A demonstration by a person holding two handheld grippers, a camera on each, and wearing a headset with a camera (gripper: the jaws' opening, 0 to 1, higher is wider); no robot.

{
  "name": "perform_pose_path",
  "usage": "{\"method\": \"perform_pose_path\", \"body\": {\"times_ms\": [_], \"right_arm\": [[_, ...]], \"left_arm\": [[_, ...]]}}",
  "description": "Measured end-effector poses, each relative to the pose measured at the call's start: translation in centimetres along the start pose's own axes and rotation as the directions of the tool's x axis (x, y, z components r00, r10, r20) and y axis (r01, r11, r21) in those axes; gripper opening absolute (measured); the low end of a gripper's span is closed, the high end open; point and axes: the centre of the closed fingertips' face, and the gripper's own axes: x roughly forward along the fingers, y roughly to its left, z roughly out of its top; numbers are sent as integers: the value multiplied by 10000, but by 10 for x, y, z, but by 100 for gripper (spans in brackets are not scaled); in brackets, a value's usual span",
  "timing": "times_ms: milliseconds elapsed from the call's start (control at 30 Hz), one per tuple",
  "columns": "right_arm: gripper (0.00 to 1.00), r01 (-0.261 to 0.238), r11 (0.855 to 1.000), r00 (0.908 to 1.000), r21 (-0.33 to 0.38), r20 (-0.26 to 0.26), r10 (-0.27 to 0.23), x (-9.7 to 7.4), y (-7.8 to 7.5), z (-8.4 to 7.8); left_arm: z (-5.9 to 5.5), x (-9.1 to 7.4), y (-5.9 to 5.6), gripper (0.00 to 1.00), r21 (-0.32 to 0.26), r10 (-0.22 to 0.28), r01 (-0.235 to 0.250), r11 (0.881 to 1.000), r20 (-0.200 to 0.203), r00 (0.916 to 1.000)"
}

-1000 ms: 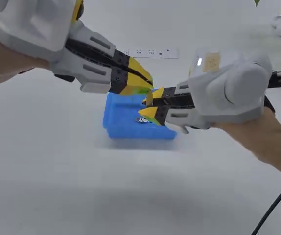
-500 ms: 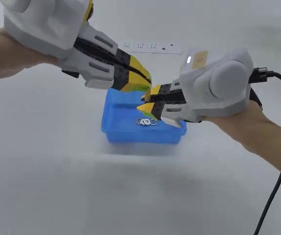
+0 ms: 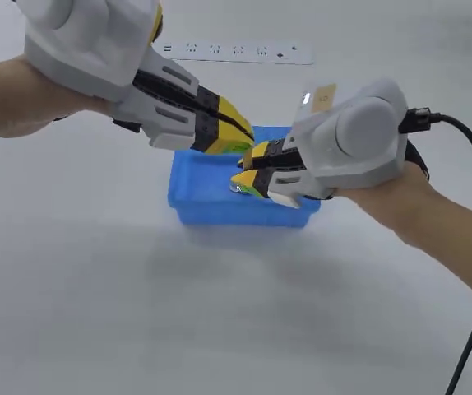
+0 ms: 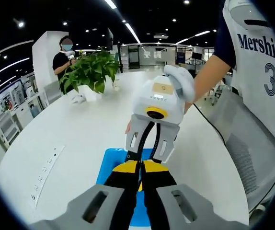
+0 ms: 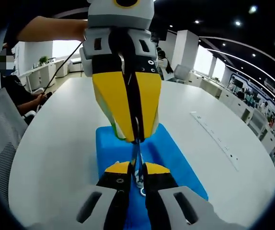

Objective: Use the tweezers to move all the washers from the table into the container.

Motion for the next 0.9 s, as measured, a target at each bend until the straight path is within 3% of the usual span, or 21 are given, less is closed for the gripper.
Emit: {"method": "perform_pose_path", "body": {"times_ms": [333, 667, 733, 900], "right_arm": [[14, 83, 9997, 9999, 246, -85, -81, 0, -1, -1], [14, 239, 9992, 9997, 326, 67, -241, -11, -2, 4], [14, 275, 9989, 9995, 383, 129, -280, -15, -3, 6], [13, 267, 9990, 9991, 362, 307, -278, -25, 0, 13]], "left_arm": [[1, 0, 4, 5, 267, 1, 2, 9996, -106, 9999], [24, -13, 0, 5, 510, 322, -334, 9981, 244, 9992], [21, -14, 0, 5, 566, 393, -407, 9976, 252, 9989], [31, -22, -5, 5, 620, 530, -550, 9966, 342, 9980]]}}
